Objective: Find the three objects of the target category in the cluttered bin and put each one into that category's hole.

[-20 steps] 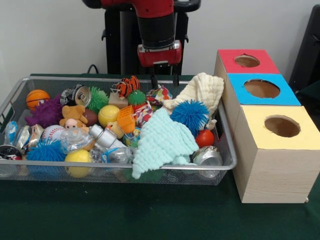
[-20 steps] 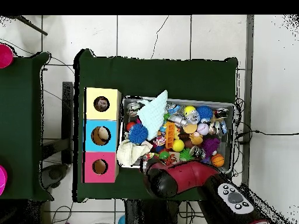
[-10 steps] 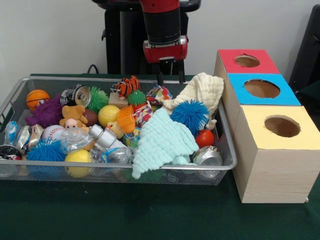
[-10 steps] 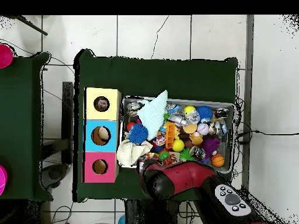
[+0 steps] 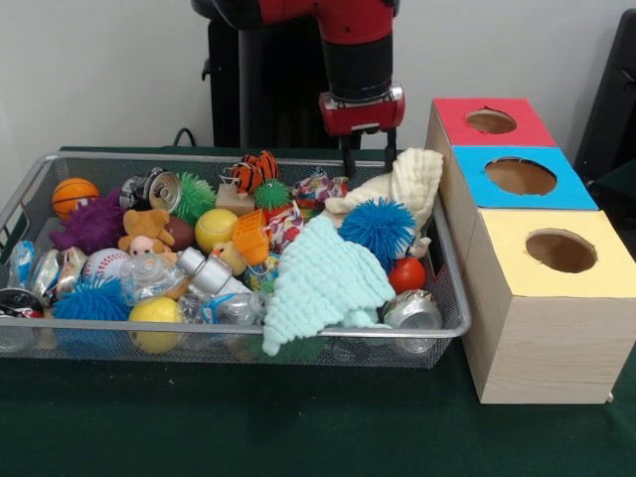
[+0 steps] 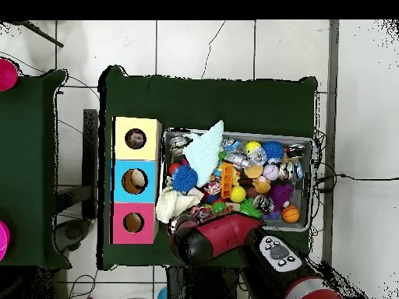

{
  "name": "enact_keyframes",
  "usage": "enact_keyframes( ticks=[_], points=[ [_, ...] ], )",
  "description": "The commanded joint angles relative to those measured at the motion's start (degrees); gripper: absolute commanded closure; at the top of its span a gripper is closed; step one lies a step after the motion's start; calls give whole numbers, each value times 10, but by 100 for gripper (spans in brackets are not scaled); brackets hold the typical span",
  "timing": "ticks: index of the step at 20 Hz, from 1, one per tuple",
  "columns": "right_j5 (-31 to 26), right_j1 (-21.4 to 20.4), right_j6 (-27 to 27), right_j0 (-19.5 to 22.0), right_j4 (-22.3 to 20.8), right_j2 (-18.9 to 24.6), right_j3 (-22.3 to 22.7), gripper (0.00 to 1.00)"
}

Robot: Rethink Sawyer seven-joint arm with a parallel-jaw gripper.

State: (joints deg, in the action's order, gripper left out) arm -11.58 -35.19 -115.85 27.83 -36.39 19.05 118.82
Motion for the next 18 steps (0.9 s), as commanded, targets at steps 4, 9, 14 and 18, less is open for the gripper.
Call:
enact_keyframes(
  ticks=[4, 9, 14, 18],
  points=[
    [42, 40, -71, -47, 4, -54, -74, 0],
    [8, -10, -39, -16, 16, -34, -40, 0],
    [-28, -40, -8, 22, 26, -1, -26, 0],
    [-65, -67, 18, 55, 47, 37, -11, 0]
  ],
)
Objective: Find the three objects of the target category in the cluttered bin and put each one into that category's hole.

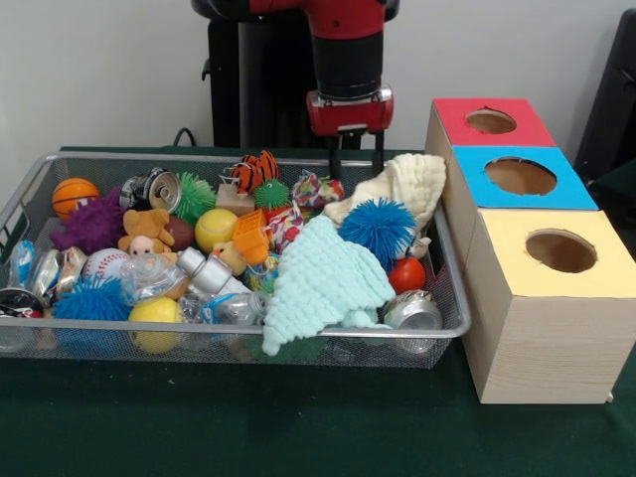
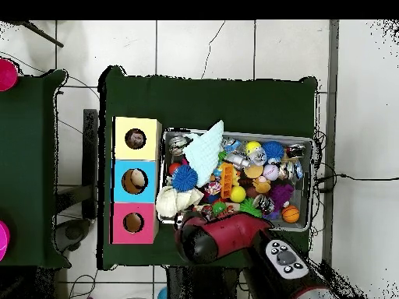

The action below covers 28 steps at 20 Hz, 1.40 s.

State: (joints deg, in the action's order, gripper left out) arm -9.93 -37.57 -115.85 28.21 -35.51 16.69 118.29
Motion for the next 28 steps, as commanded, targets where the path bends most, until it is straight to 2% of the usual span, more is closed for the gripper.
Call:
enact_keyframes(
  ticks=[1, 5, 10, 20, 28],
  points=[
    [-94, -52, 28, 62, 45, 73, 1, 0],
    [-103, -62, 33, 71, 46, 81, 8, 0],
    [-96, -34, 19, 50, 27, 67, -25, 0],
    [-35, 25, -34, -26, 1, 1, -70, 0],
    [15, 73, -39, -46, -18, -39, -106, 0]
  ],
)
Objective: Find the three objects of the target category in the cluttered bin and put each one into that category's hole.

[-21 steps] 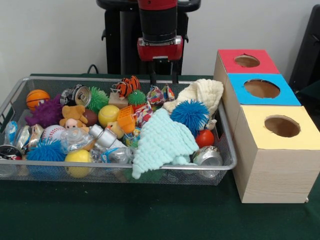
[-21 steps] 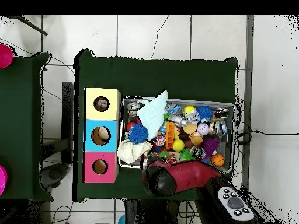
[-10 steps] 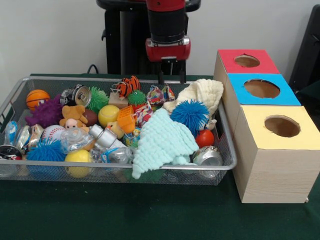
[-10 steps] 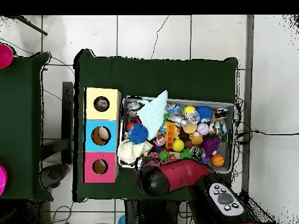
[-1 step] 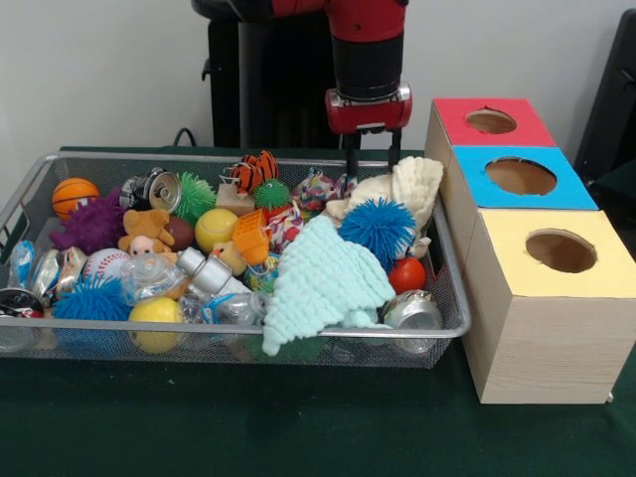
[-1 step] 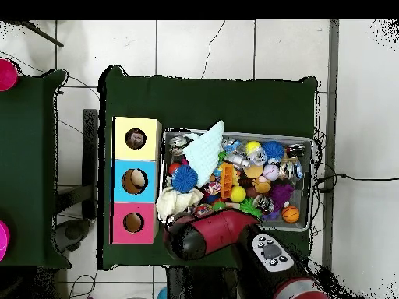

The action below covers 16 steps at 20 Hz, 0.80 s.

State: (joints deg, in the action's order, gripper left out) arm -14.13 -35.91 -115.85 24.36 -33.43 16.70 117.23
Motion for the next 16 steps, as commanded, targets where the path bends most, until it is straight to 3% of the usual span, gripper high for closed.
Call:
enact_keyframes(
  ticks=[1, 16],
  points=[
    [60, 60, -35, -4, -41, -41, -98, 0],
    [-13, 3, 35, 65, -39, 10, -82, 0]
  ],
)
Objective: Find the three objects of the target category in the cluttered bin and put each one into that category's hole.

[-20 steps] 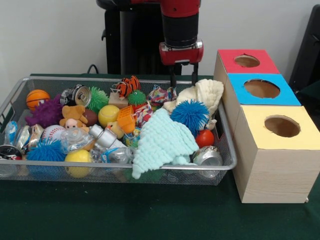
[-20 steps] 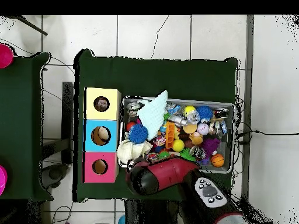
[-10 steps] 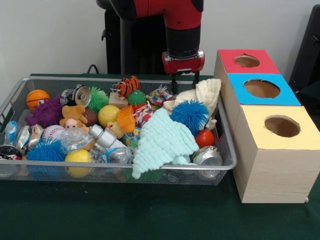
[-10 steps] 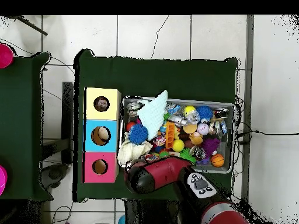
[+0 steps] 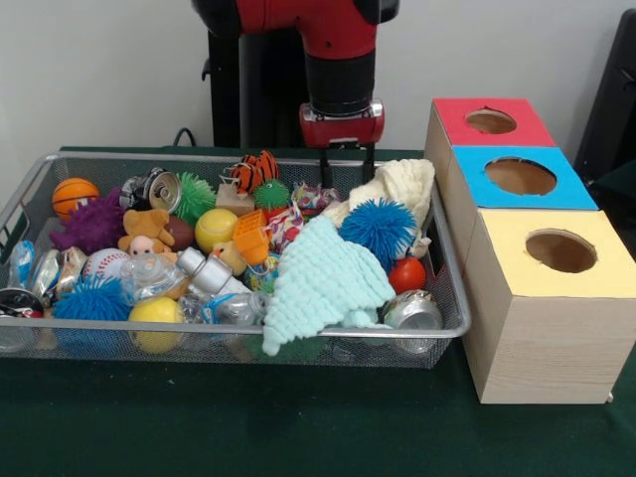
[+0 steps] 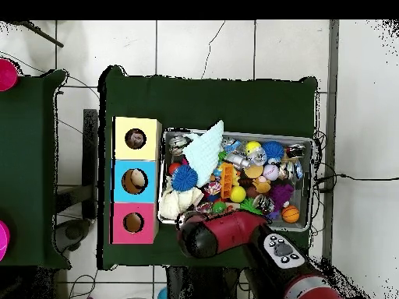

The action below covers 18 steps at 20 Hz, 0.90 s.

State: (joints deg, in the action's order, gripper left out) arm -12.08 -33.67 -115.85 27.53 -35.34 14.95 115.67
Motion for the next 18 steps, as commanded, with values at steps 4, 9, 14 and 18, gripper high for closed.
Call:
enact_keyframes(
  ticks=[4, 9, 14, 18],
  points=[
    [-42, -21, 51, 51, -21, 44, -63, 0],
    [-44, -23, 48, 48, -25, 42, -64, 0],
    [-29, -9, 42, 44, -37, 32, -70, 0],
    [-19, -1, 29, 32, -42, 21, -77, 0]
  ],
)
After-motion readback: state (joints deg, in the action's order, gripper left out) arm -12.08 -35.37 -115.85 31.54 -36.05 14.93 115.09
